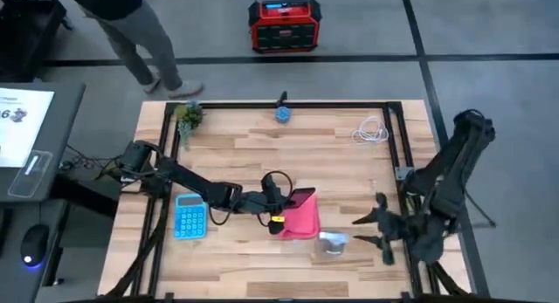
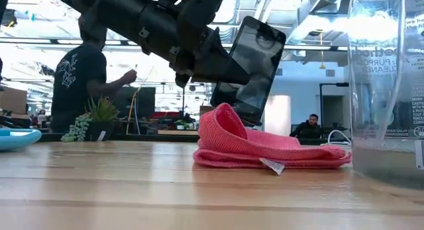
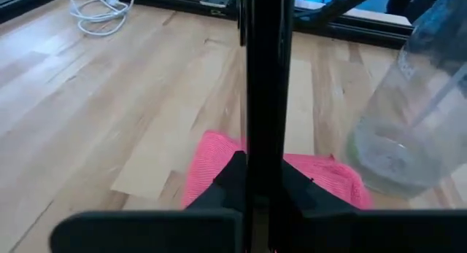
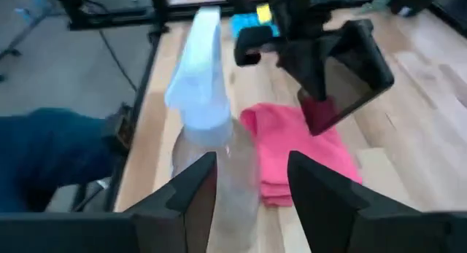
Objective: Apply microfiber cloth
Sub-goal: Spray the front of the black cellphone using transparent spray bottle
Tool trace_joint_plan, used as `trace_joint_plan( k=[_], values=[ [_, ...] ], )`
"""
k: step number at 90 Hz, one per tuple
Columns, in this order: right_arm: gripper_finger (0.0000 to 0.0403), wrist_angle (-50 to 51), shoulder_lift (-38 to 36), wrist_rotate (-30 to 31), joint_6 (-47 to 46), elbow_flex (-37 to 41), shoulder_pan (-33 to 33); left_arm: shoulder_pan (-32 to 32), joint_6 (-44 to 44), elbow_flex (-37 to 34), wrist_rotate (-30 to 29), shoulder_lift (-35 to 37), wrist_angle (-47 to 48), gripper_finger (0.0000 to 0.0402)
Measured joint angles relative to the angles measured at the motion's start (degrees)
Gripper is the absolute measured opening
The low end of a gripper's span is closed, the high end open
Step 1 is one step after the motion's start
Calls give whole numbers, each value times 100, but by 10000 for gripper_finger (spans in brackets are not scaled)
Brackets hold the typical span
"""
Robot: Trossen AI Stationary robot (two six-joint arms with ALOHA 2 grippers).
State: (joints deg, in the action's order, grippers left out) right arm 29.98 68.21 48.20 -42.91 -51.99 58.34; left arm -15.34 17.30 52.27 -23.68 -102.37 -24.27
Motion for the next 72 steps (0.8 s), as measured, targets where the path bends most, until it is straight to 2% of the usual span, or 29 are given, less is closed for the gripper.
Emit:
trace_joint_plan(
  k=[8,15,23,31,43,60,72],
  values=[
    [190,-444,431,4,-18,2,4,-32,-2,0,2,0,-4,5],
    [220,-974,724,5,365,2,-51,-45,-2,0,3,0,-1,6],
    [253,-1540,892,13,797,2,-162,-50,-2,0,7,0,1,6],
    [268,-1794,908,151,861,0,-282,-51,-4,0,9,0,2,7],
    [271,-1909,908,485,881,0,-419,-50,-9,0,10,0,4,8],
    [267,-2173,912,444,891,0,-649,-49,-8,0,11,0,9,9],
    [223,-2582,991,444,1230,-1,-710,-90,0,0,7,2,8,9]
  ],
)
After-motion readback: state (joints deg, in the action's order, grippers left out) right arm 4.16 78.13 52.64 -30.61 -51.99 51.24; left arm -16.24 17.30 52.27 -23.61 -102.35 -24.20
